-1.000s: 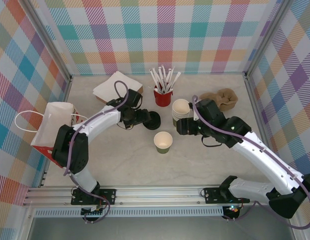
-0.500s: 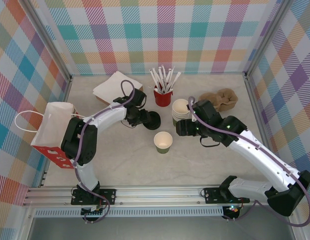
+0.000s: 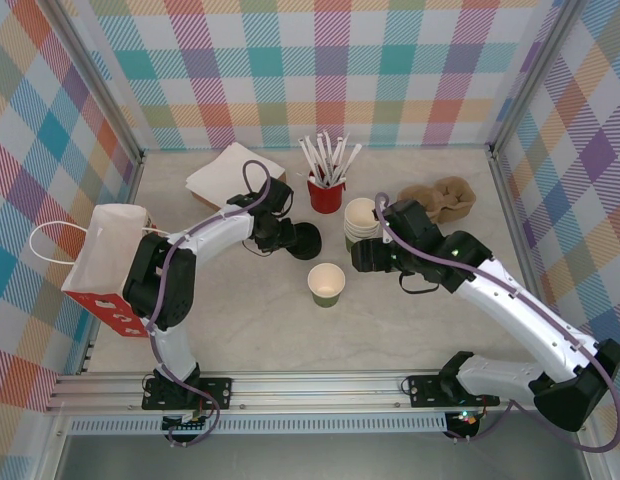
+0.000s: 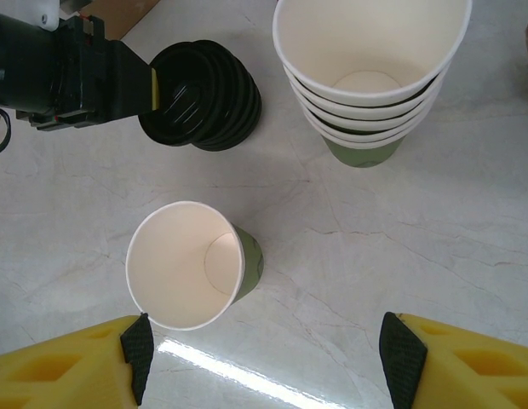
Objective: Pack the takeout coffee
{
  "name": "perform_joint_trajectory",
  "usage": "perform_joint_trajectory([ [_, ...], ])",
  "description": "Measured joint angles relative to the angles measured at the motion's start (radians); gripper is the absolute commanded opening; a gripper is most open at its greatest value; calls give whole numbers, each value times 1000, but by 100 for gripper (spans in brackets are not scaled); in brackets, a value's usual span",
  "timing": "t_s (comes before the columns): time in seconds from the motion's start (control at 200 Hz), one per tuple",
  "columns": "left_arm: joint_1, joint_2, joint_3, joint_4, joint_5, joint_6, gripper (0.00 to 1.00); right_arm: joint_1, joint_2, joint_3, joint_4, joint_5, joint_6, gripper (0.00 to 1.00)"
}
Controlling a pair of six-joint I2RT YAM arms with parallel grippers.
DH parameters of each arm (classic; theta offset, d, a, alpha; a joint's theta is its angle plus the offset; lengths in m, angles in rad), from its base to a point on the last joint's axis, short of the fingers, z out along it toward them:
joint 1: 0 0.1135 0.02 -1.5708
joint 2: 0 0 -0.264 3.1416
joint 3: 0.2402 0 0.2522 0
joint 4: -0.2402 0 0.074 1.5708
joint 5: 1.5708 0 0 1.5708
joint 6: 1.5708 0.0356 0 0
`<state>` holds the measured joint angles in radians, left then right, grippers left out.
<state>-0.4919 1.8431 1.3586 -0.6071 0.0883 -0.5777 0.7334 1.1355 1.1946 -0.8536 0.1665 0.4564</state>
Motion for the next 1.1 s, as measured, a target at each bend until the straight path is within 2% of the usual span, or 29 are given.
perform_joint_trajectory([
  [0.19,0,-3,0,-1,0,7,12,-52,-2,-7,10,-63,0,75],
  [0.305,0,-36,-1,1,3,10,11,-116,-27,-53,58,-157,-2,79],
  [0.455,0,-148,-42,48,48,-12,11,-179,-77,-148,186,-327,-3,79],
  [0.665,-25,-275,-111,143,112,-100,11,-167,-14,-170,412,-512,29,79],
  [0.955,-83,-339,-131,218,161,-202,11,-147,113,-170,591,-544,42,80],
  [1.1,-95,-356,-138,242,178,-227,11,-147,143,-165,634,-547,55,75],
])
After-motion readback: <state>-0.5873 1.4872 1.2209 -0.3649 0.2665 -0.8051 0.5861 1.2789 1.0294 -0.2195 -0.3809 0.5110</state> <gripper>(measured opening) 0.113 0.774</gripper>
